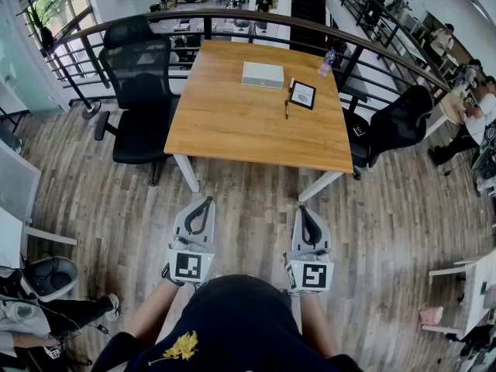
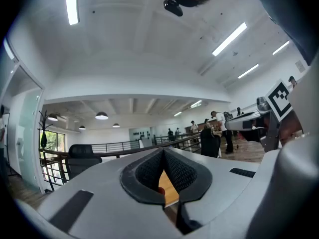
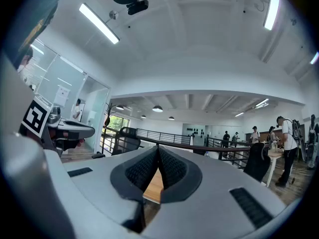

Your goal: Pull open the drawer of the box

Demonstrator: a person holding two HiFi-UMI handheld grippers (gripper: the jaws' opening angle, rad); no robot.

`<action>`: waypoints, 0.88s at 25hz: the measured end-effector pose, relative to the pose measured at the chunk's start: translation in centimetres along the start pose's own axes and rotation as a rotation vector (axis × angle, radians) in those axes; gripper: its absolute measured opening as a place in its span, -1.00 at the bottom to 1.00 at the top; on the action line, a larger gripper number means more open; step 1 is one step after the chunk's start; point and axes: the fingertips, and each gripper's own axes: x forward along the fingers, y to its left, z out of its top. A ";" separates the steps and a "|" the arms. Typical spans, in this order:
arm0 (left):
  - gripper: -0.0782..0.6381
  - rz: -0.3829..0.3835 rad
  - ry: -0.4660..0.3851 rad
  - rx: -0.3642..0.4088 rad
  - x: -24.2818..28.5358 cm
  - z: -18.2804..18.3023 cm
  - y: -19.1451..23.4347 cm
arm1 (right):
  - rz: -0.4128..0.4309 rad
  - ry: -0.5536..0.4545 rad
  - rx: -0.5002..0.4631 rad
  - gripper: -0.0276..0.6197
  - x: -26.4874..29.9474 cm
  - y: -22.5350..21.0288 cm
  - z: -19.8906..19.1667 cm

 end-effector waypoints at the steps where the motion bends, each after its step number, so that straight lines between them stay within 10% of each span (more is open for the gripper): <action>1: -0.76 0.001 -0.001 -0.001 0.1 0.1 0.1 | 0.002 -0.001 -0.002 -0.93 0.1 0.0 0.1; 12: -0.76 -0.004 0.013 -0.001 0.3 0.1 -0.2 | -0.020 -0.015 0.012 -0.89 -0.3 -1.0 0.3; 22: -0.76 -0.009 0.013 -0.003 0.2 0.3 -0.8 | -0.008 -0.019 0.021 -0.33 -0.6 -1.2 0.2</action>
